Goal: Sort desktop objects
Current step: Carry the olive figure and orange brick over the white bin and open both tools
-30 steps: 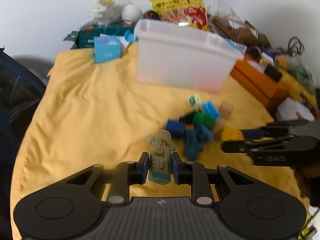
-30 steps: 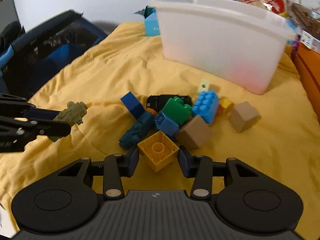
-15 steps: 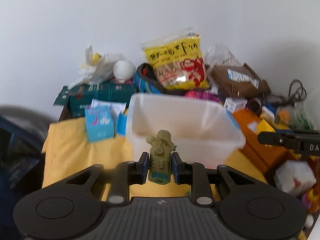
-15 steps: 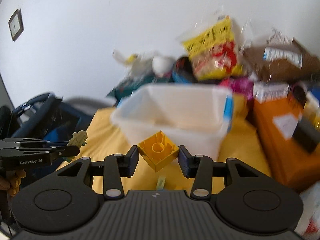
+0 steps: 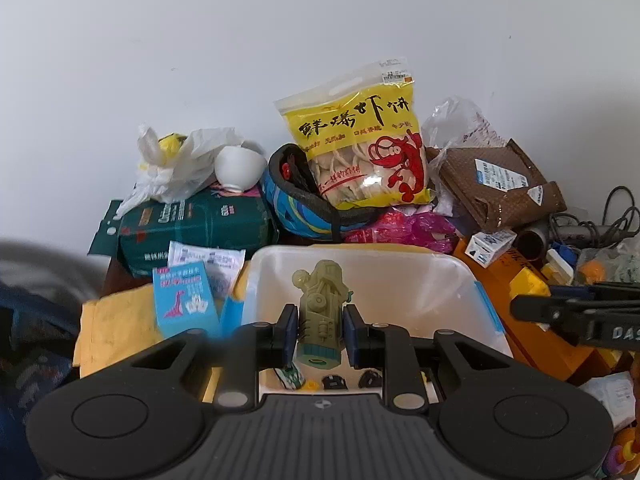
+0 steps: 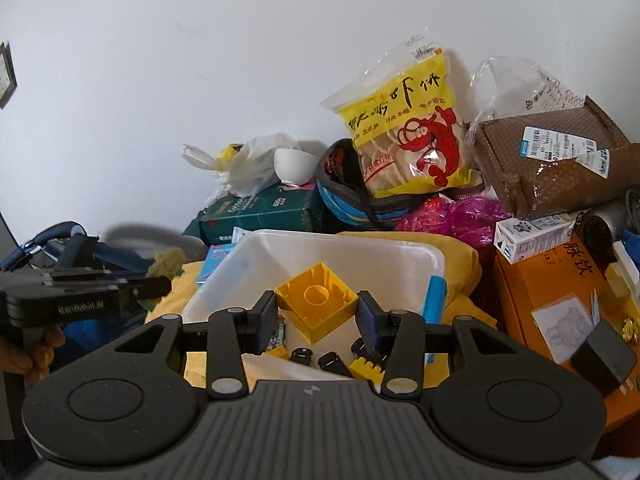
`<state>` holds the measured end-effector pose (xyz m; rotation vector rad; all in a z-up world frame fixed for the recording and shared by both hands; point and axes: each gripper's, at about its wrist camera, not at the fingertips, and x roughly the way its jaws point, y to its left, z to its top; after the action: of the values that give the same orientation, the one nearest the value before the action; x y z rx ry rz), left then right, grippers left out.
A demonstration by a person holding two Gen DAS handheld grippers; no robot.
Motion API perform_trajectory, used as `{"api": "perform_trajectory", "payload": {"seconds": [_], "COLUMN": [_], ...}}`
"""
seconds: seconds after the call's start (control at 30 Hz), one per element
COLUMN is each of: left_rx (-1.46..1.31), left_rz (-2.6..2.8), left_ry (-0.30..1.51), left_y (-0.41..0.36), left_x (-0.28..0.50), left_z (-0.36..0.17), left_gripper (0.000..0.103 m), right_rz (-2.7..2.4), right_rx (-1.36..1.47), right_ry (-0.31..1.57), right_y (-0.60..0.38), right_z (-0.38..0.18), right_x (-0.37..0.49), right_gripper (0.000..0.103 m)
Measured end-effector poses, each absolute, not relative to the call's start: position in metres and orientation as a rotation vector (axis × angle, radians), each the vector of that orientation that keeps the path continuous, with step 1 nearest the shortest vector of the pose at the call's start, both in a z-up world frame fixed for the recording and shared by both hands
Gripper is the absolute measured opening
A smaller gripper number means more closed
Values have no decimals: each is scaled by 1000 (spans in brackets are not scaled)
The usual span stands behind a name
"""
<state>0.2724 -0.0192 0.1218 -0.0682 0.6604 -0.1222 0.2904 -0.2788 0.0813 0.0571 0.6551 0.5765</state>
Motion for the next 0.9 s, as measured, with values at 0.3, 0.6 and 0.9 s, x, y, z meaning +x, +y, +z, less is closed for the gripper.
{"api": "perform_trajectory", "payload": {"seconds": [0.3,0.6,0.9], "left_rx": [-67,-82,-81], "left_rz": [-134,-124,-111], "left_ry": [744,775,774], "left_y": [-25,-26,-20], "left_x": [306,316,299], "left_z": [120,115,102], "left_gripper": [27,37,49], "right_rz": [542,522,510], "right_rx": [43,40,36], "right_ry": [752,825,824], "right_y": [-267,-260,-257], "right_z": [69,58,52], "right_x": [334,356,352], "right_gripper": [47,47,55]}}
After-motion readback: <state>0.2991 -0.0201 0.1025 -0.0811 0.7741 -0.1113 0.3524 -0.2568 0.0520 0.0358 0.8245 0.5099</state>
